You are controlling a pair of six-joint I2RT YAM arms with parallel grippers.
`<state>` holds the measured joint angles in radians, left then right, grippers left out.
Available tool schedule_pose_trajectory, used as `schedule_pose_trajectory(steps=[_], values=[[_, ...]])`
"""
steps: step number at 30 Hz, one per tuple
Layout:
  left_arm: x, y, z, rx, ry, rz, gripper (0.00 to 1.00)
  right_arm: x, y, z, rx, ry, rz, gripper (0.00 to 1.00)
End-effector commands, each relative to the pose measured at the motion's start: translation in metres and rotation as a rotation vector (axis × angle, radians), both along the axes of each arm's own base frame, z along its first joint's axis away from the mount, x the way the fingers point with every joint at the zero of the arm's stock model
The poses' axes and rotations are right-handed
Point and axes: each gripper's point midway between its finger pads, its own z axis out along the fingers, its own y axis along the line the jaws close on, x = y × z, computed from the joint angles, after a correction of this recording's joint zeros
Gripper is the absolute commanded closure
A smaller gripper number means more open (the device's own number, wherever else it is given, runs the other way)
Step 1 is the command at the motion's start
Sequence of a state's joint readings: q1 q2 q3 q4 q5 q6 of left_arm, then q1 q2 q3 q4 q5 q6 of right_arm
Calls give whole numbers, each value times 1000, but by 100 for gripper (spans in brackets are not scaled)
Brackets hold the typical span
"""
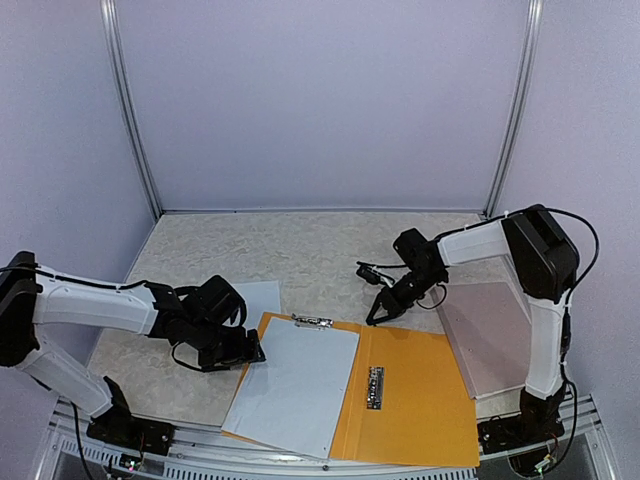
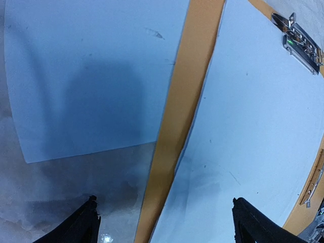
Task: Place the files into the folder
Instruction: Pick up the folder with files from the center of the board.
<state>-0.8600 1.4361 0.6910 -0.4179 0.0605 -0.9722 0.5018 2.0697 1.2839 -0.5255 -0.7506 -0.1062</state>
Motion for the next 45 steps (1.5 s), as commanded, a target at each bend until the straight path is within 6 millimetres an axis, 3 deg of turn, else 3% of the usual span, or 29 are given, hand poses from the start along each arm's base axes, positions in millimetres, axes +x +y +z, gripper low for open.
schedule_pose_trajectory(steps=[1, 2, 4, 6, 10, 14, 18, 27, 36, 45], values=[[-12, 27, -4, 49, 36, 21, 12, 5, 11, 4, 31, 15, 11, 100], [-12, 26, -2, 32, 37, 19, 12, 6, 11, 4, 27, 5, 14, 97], [-14, 26, 0, 4, 43, 19, 11, 8, 12, 8, 34, -8, 26, 77], [-15, 26, 0, -17, 49, 21, 11, 9, 15, 12, 55, -15, 41, 66], [-14, 24, 2, -34, 45, 16, 11, 9, 22, 9, 72, -3, 69, 55], [-14, 19, 0, -37, 53, 7, 11, 7, 30, -2, 71, 23, 101, 51], [-14, 17, -1, -39, 55, 3, 11, -1, 35, -13, 58, 52, 138, 52], [-24, 11, -12, -6, 67, -17, 11, -43, 34, -29, 23, 127, 213, 59], [-36, 1, -41, 61, 110, -30, 12, -53, 29, -33, 23, 162, 216, 69], [-35, 1, -44, 85, 101, -32, 12, -49, 34, -27, 57, 172, 225, 92]])
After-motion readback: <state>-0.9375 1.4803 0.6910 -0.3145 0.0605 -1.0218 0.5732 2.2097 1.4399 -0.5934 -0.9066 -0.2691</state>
